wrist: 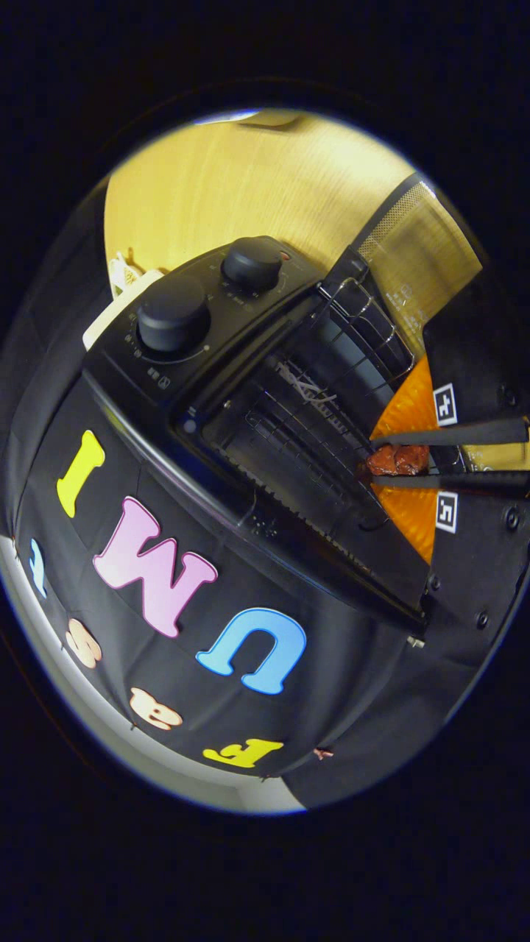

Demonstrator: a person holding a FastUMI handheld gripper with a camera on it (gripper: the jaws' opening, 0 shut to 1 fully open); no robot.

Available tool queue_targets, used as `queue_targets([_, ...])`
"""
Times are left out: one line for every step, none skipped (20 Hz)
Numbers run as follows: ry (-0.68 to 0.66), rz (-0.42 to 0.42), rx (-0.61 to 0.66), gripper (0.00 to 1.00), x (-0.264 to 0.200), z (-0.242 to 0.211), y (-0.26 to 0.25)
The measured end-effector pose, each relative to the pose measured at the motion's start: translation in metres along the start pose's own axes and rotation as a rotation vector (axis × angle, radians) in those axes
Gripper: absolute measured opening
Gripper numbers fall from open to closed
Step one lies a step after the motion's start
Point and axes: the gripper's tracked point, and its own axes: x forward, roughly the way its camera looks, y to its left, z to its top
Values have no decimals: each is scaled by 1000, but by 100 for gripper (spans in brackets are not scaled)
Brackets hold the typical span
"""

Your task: Open the toaster oven, put the food inside, and close the toaster oven door.

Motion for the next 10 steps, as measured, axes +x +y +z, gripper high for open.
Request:
queue_targets([-1,-22,-39,19,1,1,-1])
queue_targets([-2,-32,-75,23,0,1,-2])
queue_targets([-6,-43,-109,30,-2,3,-3])
queue_targets([-10,-49,-145,44,-3,5,-5])
queue_targets([-19,-40,-173,58,-6,10,-2])
queue_targets([-22,-40,-207,71,-8,11,-1])
queue_targets([-27,-46,-255,84,-9,13,-1])
queue_targets([-36,-50,-306,97,-11,17,2])
queue_targets([-34,-53,-347,97,-13,18,3])
queue_targets([-23,-57,-377,98,-16,16,3])
